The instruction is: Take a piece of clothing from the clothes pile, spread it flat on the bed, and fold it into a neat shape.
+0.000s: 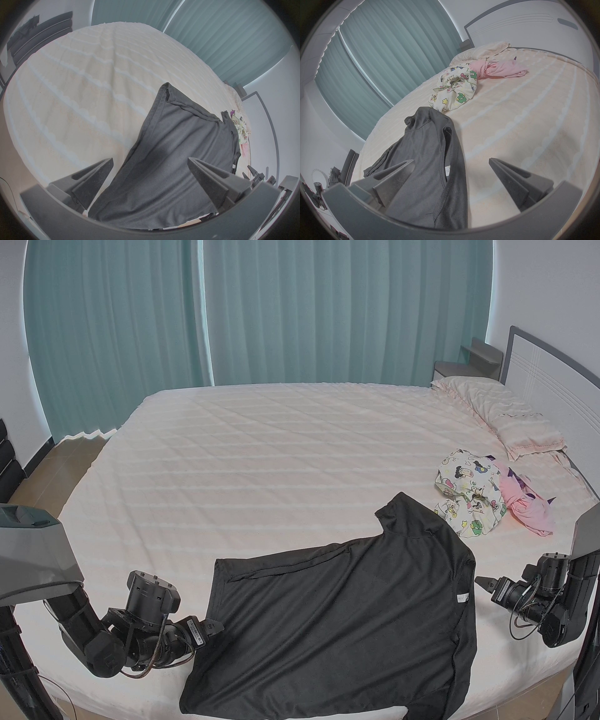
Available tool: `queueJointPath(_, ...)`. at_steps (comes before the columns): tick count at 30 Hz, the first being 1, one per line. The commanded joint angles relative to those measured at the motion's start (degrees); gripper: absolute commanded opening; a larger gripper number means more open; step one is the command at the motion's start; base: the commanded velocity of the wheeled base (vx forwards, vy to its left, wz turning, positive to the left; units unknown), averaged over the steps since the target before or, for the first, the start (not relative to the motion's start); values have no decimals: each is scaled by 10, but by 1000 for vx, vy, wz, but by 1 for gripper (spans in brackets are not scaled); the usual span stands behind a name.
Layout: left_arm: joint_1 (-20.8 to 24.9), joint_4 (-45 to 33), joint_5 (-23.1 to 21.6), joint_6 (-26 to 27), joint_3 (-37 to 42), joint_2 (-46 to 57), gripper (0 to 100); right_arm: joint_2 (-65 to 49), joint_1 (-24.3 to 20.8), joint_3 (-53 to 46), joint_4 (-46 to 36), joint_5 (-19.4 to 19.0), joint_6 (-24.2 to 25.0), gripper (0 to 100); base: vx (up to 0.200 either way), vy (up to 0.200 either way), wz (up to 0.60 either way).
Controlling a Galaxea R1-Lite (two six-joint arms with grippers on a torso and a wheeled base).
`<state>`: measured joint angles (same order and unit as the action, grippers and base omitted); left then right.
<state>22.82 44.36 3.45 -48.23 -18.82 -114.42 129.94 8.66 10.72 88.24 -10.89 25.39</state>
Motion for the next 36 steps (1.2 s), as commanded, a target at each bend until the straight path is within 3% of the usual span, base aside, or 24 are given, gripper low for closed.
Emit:
queueJointPath(1,0,1,1,-2,-2,-1,100,0,-1,0,0,0,0,100,0,0,0)
queueJointPath(12,12,2,2,-39,-21,3,100,-1,-2,-1,0,0,0,100,0,0,0)
queueJointPath(19,-10,-4,9,-60,-119,-12,100,-2,-14,-8,2,0,0,100,0,0,0)
queueJointPath(28,-19,-5,27,-57,-249,-134,100,-16,-14,-10,4,0,1,100,0,0,0)
queueJointPath(36,-20,-41,38,-56,-312,-180,100,-16,-13,-9,4,0,1,100,0,0,0)
